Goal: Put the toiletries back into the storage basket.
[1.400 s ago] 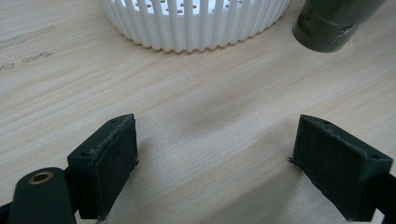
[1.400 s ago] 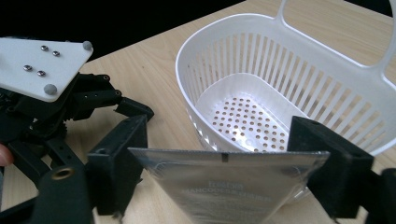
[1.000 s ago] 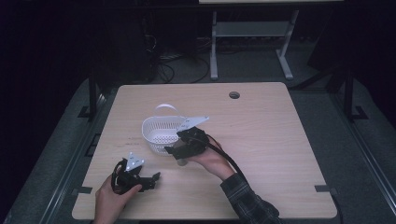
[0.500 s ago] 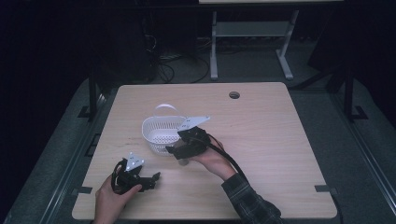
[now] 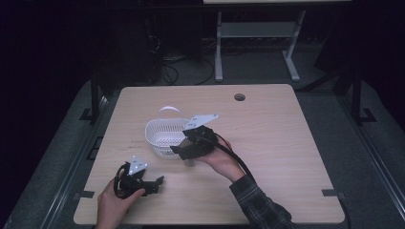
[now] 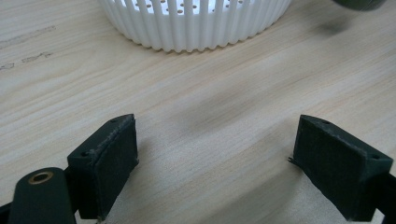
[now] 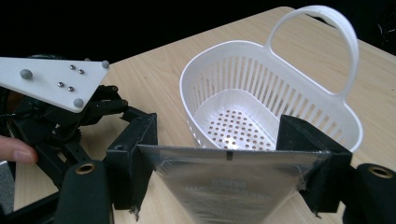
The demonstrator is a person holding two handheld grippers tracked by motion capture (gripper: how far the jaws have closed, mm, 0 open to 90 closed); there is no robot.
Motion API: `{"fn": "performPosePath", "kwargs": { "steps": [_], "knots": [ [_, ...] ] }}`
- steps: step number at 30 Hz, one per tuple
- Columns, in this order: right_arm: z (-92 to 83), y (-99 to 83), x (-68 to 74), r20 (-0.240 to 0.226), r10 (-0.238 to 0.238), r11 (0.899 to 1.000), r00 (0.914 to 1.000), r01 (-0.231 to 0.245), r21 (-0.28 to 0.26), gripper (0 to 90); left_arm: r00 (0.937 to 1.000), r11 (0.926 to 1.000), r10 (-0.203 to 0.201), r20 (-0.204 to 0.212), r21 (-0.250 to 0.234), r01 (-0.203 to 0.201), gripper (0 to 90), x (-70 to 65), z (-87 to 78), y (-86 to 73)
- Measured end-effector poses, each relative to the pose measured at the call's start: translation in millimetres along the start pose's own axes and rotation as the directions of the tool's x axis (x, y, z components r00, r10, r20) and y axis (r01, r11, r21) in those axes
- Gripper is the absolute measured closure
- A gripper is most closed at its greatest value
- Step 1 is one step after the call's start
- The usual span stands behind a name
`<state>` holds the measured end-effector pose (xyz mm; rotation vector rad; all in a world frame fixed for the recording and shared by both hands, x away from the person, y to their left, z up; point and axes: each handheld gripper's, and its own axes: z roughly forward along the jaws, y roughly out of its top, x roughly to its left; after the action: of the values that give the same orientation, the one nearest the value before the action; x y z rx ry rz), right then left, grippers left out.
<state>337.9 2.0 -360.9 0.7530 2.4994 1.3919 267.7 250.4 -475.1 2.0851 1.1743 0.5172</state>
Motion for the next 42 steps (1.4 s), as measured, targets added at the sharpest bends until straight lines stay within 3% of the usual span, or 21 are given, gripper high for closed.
{"fn": "performPosePath", "kwargs": {
  "steps": [42],
  "knots": [
    [-29.7,36.5,-12.6,0.039,-0.002,0.999,0.9992,0.004,-0.049,29.8,1.0,1.0,0.001,0.0,0.0,-0.001,12.7,0.1,0.0,0.0]
  ]
}}
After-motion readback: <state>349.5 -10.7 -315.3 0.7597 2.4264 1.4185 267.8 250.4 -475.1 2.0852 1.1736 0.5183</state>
